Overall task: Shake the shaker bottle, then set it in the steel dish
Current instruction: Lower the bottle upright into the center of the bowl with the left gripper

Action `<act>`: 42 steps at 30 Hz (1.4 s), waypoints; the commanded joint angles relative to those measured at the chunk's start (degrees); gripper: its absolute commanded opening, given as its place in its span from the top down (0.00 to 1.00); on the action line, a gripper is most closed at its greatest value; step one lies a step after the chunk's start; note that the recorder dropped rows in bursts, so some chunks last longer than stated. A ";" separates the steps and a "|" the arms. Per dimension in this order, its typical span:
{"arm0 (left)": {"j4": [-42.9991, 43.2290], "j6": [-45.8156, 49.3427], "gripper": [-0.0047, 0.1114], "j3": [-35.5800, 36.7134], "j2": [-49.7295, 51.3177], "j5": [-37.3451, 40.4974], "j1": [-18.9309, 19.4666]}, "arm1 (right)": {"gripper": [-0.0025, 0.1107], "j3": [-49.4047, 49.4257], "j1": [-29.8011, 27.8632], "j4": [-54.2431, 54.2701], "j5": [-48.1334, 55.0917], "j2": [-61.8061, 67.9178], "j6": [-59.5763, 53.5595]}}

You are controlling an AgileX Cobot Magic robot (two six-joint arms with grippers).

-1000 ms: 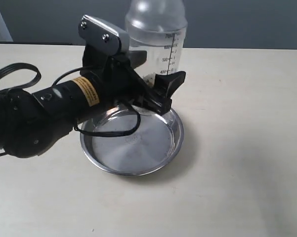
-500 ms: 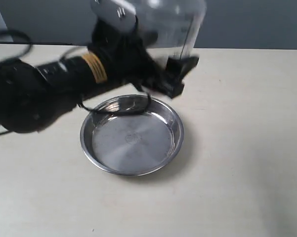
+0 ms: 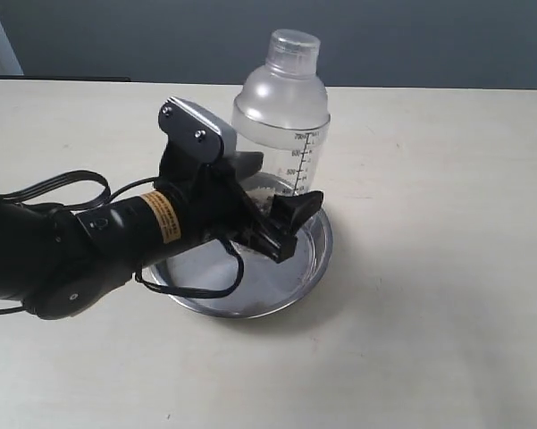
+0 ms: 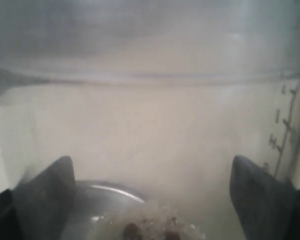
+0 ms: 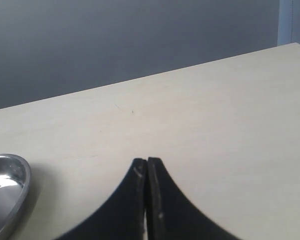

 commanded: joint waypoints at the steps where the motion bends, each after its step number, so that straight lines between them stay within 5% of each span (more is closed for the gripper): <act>1: 6.16 -5.63 0.96 -0.29 -0.64 -10.32 -0.41 | 0.98 0.04 -0.18 -0.06 -0.27 -0.28 0.07; 6: -0.96 3.69 0.96 -0.29 2.03 -8.72 0.08 | 0.98 0.04 -0.18 -0.06 -0.27 -0.28 0.07; 13: -13.13 7.64 0.96 -0.29 11.60 -24.31 0.08 | 0.98 0.04 -0.18 -0.06 -0.27 -0.28 0.07; 42: -14.34 6.64 0.96 -4.15 21.58 -24.45 3.32 | 0.98 0.04 -0.18 0.04 -0.27 -0.28 0.06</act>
